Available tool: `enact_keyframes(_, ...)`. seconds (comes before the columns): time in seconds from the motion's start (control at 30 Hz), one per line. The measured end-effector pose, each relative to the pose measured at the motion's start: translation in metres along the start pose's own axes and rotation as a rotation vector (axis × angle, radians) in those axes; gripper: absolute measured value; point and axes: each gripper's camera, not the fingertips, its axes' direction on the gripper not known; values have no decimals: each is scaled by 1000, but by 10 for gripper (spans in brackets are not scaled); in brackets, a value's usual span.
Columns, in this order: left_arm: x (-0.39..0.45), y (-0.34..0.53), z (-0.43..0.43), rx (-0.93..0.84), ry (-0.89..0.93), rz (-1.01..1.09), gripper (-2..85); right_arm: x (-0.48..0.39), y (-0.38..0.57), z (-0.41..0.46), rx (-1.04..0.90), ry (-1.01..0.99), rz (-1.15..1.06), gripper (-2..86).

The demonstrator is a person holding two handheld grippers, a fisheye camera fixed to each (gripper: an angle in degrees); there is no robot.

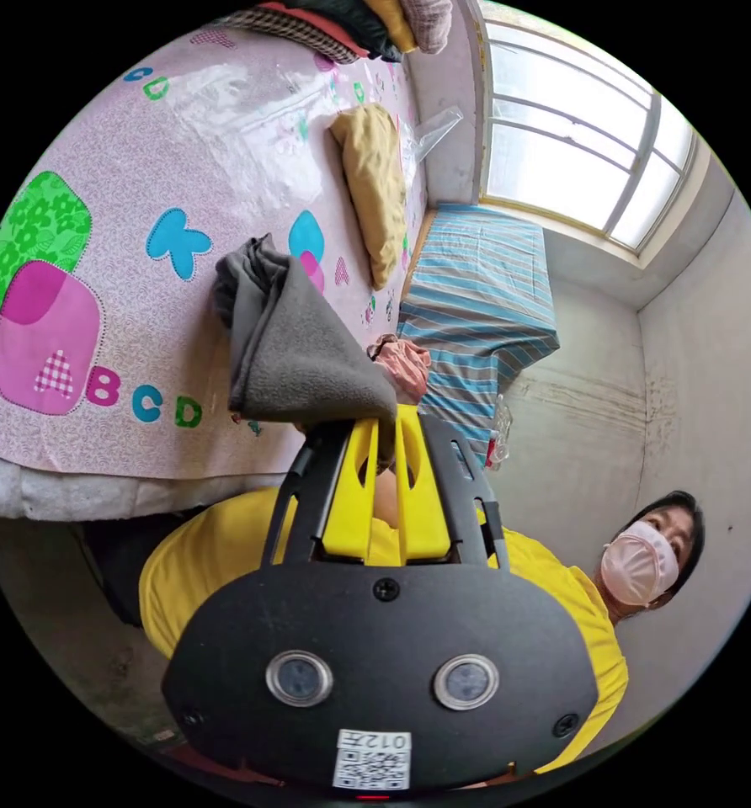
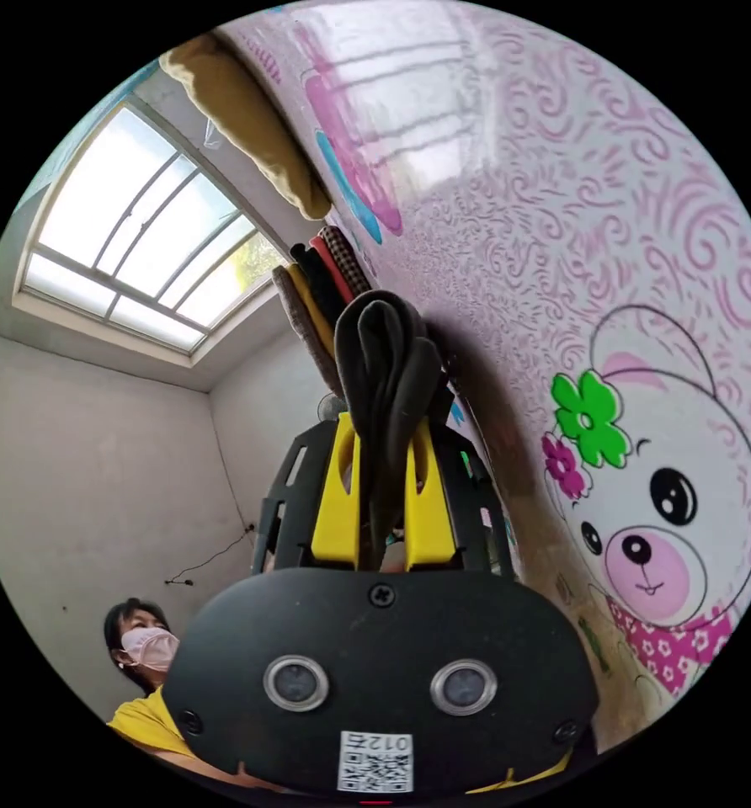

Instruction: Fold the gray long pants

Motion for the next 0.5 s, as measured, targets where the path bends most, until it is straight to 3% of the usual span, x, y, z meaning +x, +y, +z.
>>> enact_keyframes(0.27, 134, 25, -94, 151, 33, 226, 64, -96, 6, 141, -208, 118, -346, 54)
enact_keyframes(0.5, 329, 97, -280, 492, -131, 545, 63, -211, 74, 437, -607, -5, -701, 53)
